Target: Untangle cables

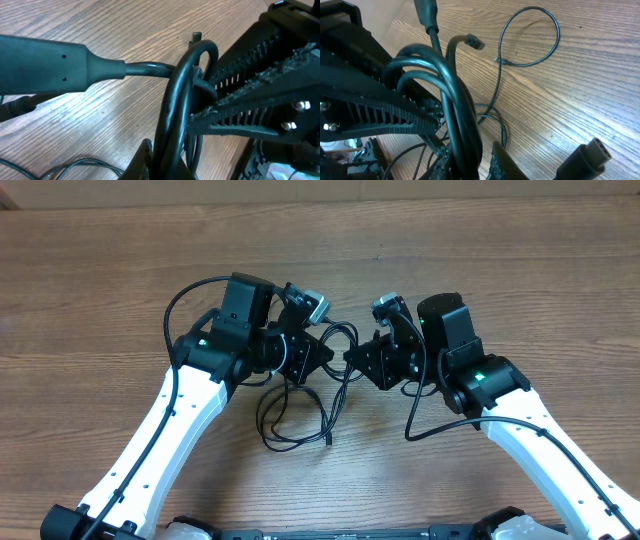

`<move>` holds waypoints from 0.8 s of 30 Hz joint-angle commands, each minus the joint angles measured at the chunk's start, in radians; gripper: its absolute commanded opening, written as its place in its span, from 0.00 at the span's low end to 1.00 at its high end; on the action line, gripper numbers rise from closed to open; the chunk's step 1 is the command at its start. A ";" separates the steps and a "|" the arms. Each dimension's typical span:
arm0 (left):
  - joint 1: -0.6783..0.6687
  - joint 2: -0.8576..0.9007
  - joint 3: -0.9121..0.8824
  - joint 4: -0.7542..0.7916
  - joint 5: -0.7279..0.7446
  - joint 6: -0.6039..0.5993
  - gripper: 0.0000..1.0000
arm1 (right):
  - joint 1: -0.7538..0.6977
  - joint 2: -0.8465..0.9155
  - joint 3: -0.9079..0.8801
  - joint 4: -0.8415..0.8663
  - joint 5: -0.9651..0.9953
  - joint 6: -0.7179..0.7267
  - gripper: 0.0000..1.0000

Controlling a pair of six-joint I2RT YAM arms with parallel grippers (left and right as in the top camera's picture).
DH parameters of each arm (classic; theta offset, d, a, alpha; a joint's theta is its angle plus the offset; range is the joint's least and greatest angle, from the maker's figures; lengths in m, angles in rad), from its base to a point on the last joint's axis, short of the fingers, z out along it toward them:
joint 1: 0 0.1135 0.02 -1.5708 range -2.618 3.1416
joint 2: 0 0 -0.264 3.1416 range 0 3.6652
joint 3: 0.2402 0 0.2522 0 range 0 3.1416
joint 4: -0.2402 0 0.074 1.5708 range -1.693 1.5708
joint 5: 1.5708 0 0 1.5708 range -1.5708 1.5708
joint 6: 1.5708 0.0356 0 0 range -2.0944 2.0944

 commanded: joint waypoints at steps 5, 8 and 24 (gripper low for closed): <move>0.004 -0.010 0.016 0.030 -0.118 -0.093 0.04 | 0.005 0.002 -0.002 -0.037 0.011 -0.005 0.20; 0.004 -0.010 0.016 0.037 -0.161 -0.138 0.05 | 0.005 0.002 -0.002 -0.054 0.010 -0.005 0.16; 0.004 -0.010 0.016 0.013 -0.095 -0.122 0.04 | 0.005 0.002 -0.001 0.023 0.011 -0.005 0.76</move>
